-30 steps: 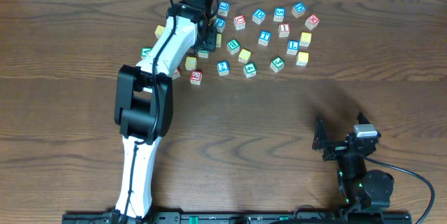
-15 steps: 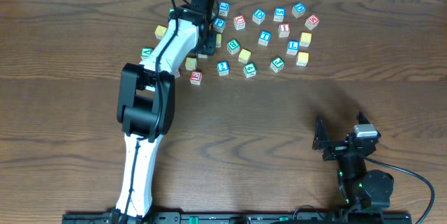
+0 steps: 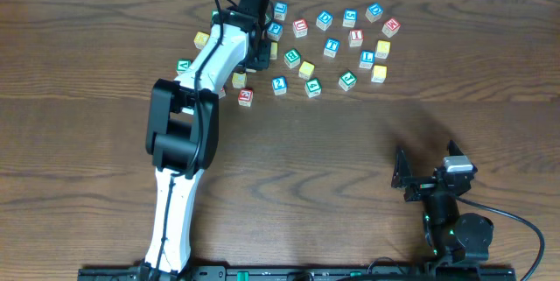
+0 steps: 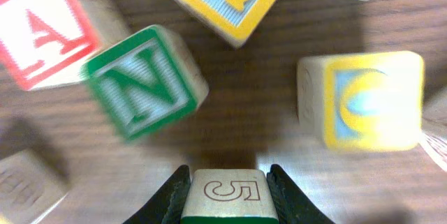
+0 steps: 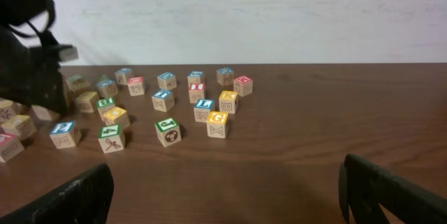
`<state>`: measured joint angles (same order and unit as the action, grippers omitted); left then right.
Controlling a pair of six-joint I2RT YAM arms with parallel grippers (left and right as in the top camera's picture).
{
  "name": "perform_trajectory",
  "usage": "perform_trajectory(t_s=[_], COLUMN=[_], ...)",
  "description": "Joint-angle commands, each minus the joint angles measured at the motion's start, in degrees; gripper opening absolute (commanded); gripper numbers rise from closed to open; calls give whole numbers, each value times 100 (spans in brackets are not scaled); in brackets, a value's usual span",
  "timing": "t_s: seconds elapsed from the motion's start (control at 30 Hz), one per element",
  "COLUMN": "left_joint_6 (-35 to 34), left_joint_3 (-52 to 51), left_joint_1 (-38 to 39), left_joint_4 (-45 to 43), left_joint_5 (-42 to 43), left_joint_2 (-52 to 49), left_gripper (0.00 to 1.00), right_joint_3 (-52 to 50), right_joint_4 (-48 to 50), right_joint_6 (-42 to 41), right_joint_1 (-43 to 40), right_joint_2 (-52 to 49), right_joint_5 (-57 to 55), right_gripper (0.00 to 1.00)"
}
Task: Spell out ROBOT
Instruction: 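Close the left gripper on the green R block and lift it, then carry the R block toward the open table and set it down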
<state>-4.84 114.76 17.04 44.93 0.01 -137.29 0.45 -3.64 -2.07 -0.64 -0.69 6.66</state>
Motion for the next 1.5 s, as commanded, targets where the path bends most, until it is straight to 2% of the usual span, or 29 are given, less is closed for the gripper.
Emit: perform_trajectory(t_s=[0.0,0.17,0.3,0.47,0.57,0.73,0.93,1.1,1.47], left_joint_6=[-85,-551,-1172,-1882,-2072,-2387,-2463,-2396,-2243], left_joint_3=[-9,-9,-11,-20,-334,-1659,-3276,-3982,-4649], left_joint_1=[-22,13,129,352,531,765,804,807,807], left_joint_4=[175,831,1768,2955,3145,2387,863,-46,-962], left_joint_5=[-68,-66,-68,-74,-96,-90,-87,-85,-94], left_joint_2=[988,2009,2697,2951,2935,2935,2935,2933,2889], left_gripper=[23,22,22,22,22,22,21,21,21], right_joint_3=[-13,-13,-13,-13,-13,-13,-13,-13,-13], right_joint_4=[-20,-20,-20,-20,-20,-20,-20,-20,-20], right_joint_6=[85,85,85,85,85,85,85,85,85], right_joint_1=[22,22,22,22,22,22,22,22,22], right_joint_2=[31,31,31,31,31,31,31,31,31], right_joint_5=[-7,-7,-7,-7,-7,-7,-7,-7,-7], right_gripper=[99,99,99,99,99,99,99,99,99])
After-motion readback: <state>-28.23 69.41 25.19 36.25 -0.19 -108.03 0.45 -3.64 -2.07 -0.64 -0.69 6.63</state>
